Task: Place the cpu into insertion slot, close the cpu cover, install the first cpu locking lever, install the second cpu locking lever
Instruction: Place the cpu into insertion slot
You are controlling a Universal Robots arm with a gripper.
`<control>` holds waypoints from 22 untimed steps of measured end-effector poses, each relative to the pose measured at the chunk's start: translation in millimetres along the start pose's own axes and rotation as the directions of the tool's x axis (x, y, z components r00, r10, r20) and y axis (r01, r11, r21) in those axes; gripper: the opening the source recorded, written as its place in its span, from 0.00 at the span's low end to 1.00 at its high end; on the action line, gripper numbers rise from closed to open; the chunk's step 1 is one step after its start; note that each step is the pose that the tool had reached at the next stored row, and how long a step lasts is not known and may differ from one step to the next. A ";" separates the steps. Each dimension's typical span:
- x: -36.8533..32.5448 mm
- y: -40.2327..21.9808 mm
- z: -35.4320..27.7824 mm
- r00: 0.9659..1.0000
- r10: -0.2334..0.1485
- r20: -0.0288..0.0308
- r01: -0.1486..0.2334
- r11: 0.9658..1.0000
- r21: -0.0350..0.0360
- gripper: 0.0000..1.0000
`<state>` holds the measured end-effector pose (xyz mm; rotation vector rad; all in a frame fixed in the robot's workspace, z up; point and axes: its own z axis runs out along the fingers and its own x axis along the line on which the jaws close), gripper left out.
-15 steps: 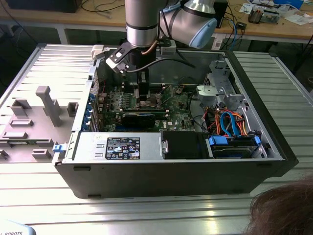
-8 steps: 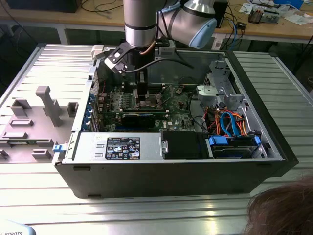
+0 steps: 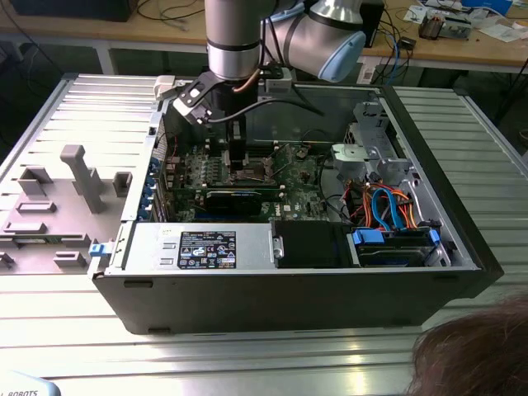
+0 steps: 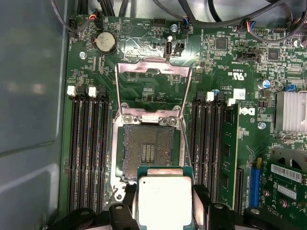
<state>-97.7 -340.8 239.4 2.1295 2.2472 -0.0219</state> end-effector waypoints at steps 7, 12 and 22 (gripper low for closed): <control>0.1 -2.5 0.3 1.000 0.000 0.000 0.000 1.000 0.000 0.55; 0.5 -9.3 0.6 1.000 0.000 0.000 0.000 1.000 0.000 0.55; 1.0 -16.8 2.9 1.000 0.000 0.000 0.000 1.000 0.000 0.55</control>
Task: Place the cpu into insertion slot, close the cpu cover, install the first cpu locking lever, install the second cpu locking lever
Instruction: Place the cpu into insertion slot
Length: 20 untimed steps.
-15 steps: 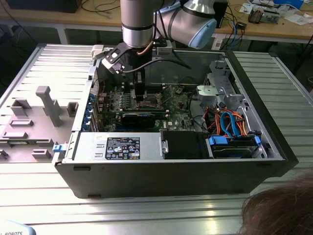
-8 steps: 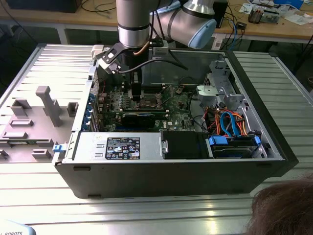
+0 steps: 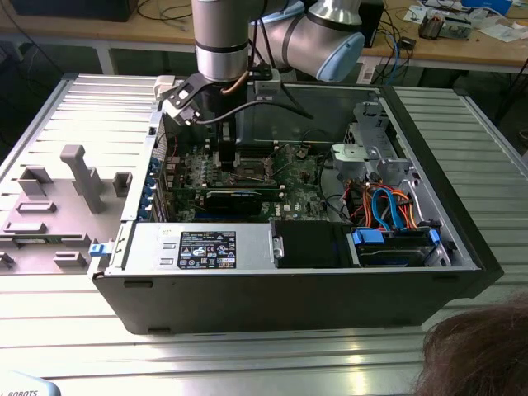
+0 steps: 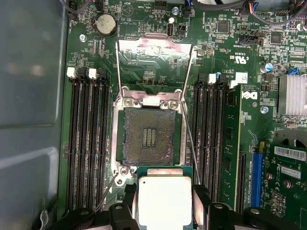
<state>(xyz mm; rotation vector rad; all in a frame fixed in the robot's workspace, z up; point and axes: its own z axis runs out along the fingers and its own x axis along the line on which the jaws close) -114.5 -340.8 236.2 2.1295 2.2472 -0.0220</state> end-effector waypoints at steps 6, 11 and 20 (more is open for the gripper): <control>0.1 -1.9 0.6 1.000 0.000 0.000 0.000 1.000 0.000 0.55; 0.2 -3.8 1.3 1.000 0.000 0.000 0.000 1.000 0.000 0.55; 0.4 -6.4 2.1 1.000 0.000 0.000 0.000 1.000 0.000 0.55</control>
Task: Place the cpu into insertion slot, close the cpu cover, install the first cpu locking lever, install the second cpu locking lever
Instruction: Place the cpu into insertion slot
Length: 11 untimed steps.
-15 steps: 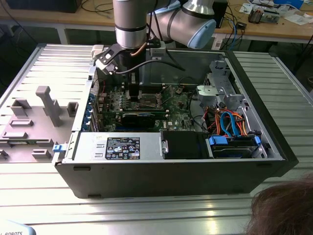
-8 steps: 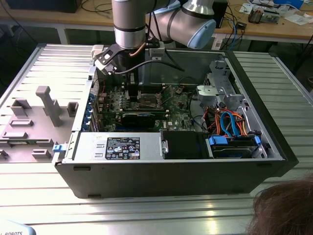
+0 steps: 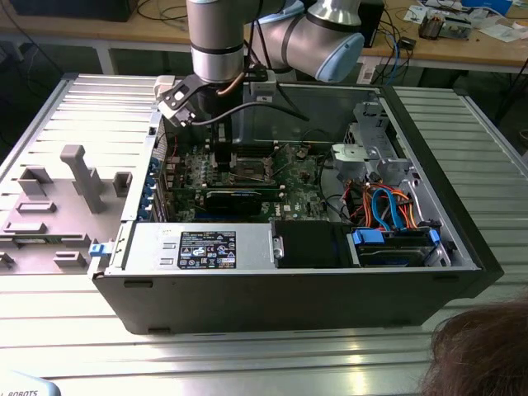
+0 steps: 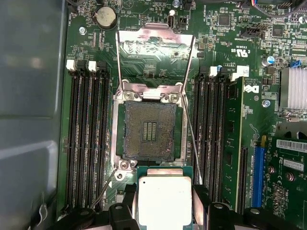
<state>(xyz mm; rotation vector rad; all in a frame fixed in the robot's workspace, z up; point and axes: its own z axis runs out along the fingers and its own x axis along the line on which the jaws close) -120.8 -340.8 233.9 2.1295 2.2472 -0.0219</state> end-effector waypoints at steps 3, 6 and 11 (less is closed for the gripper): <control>0.1 -1.2 0.4 1.000 0.000 0.000 0.000 1.000 0.000 0.55; 0.2 -2.3 0.6 1.000 0.000 0.000 0.000 1.000 0.000 0.55; 0.3 -4.8 0.9 1.000 0.000 0.000 0.000 1.000 0.000 0.55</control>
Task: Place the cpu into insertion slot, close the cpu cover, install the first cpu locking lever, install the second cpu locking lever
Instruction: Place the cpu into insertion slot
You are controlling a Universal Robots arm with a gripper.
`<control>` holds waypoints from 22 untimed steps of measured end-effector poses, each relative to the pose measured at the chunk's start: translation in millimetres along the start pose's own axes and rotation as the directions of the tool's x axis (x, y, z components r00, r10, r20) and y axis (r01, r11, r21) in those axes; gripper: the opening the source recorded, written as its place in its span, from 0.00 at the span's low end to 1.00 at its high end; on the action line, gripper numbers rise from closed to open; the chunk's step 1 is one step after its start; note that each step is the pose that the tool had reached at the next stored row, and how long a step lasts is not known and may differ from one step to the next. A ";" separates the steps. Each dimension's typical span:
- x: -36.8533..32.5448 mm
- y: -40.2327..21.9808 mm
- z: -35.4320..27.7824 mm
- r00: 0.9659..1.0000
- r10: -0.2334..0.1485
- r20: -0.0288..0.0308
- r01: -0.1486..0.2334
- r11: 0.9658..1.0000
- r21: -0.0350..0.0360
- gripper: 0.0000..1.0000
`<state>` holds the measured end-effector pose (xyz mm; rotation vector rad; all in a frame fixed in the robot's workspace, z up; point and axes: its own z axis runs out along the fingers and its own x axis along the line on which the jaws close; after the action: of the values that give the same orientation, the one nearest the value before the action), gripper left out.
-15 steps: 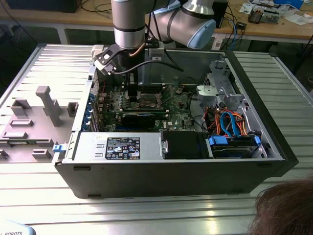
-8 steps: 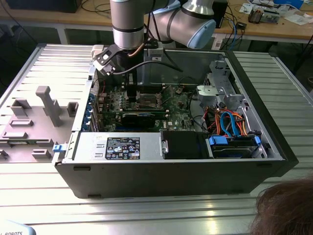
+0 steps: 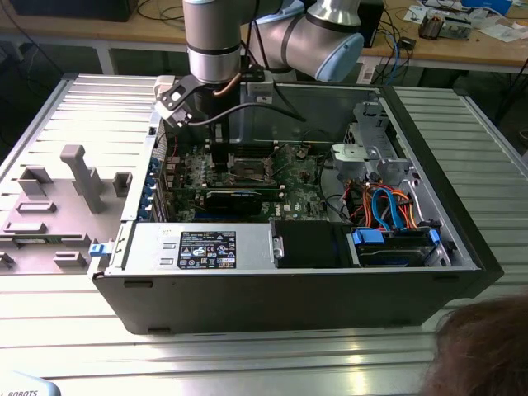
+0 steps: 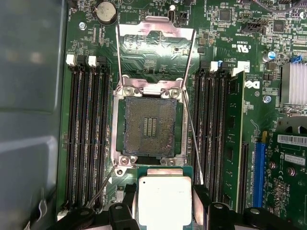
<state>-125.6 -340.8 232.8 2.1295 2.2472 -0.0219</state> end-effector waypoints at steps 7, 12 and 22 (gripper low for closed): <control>0.1 -2.2 0.4 1.000 0.000 0.000 0.000 1.000 0.000 0.55; 0.8 -3.0 2.0 1.000 0.002 0.000 -0.002 1.000 0.000 0.55; 3.0 4.2 5.4 1.000 0.015 -0.005 -0.015 1.000 0.001 0.55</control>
<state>-121.4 -337.8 227.4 2.1489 2.2339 -0.0170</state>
